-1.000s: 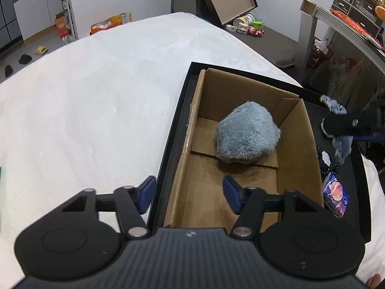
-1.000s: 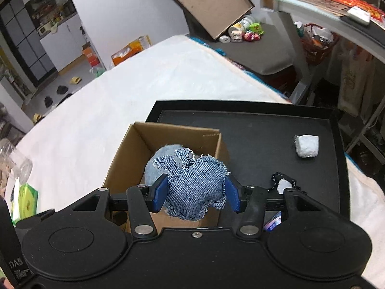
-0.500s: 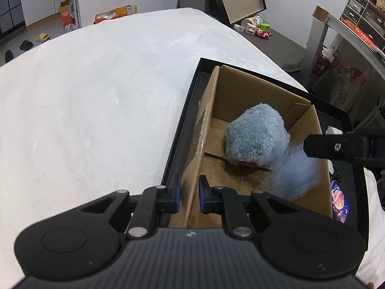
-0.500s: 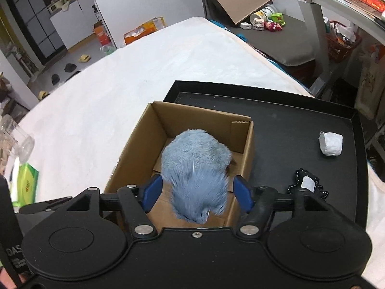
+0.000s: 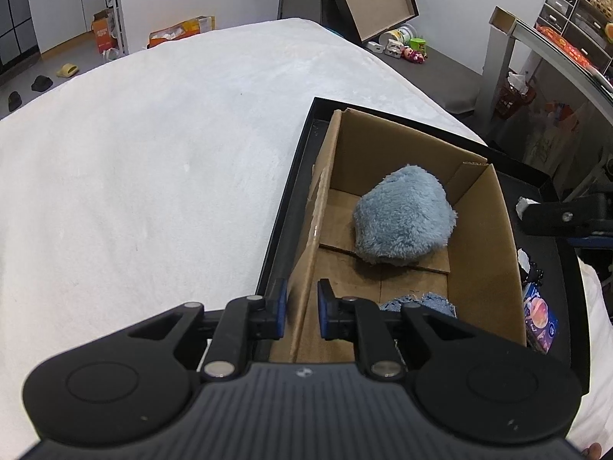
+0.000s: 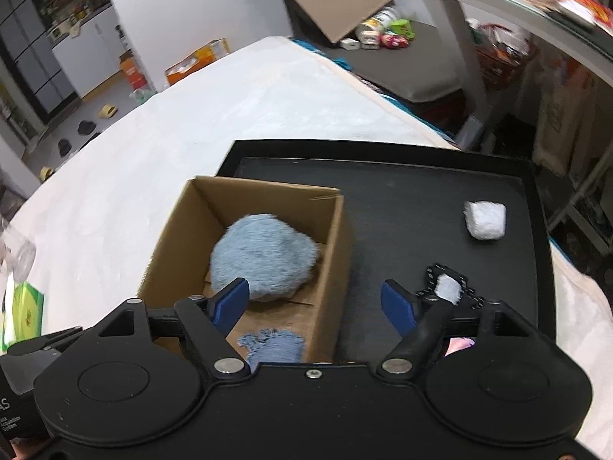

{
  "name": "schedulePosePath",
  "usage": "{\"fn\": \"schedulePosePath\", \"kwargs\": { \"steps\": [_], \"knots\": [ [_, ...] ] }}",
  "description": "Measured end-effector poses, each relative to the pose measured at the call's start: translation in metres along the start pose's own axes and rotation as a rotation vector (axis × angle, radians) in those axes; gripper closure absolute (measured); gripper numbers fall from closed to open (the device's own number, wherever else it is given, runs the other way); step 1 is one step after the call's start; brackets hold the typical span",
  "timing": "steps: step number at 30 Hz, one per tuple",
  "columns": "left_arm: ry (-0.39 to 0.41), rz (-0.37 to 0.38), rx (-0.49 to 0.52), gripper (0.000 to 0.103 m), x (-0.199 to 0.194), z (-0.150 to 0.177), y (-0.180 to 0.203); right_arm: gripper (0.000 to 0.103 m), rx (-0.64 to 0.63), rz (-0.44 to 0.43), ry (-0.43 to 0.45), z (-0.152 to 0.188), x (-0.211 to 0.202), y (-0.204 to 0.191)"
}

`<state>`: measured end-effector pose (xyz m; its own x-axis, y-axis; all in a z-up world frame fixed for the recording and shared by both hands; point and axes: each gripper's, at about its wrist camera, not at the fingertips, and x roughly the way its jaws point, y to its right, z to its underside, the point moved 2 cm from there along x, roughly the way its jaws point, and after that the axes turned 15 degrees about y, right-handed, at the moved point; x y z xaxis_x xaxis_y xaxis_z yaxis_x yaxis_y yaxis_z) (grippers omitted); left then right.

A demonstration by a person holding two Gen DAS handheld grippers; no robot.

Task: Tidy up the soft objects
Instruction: 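Reach the right gripper to the purple tissue pack and grasp it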

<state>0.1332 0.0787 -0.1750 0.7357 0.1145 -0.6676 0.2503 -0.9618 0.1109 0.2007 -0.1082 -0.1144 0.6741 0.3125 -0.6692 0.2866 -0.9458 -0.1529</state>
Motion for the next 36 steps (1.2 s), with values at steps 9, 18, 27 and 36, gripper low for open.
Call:
{"fn": "schedulePosePath", "kwargs": {
  "steps": [9, 18, 27, 36],
  "knots": [
    [0.007, -0.033, 0.059, 0.058, -0.004, -0.002, 0.013, 0.025, 0.119, 0.033, -0.027, 0.0, -0.001, 0.048],
    [0.01, -0.082, 0.123, 0.037, 0.0, -0.002, 0.022, 0.012, 0.144, 0.11, -0.057, 0.008, 0.004, 0.079],
    [-0.03, -0.119, 0.223, 0.031, 0.007, 0.002, 0.039, 0.007, 0.132, 0.158, -0.142, 0.028, 0.022, 0.097],
    [-0.036, -0.139, 0.335, 0.024, 0.009, 0.006, 0.062, 0.007, 0.086, 0.154, -0.22, 0.049, 0.037, 0.105]
  ]
}}
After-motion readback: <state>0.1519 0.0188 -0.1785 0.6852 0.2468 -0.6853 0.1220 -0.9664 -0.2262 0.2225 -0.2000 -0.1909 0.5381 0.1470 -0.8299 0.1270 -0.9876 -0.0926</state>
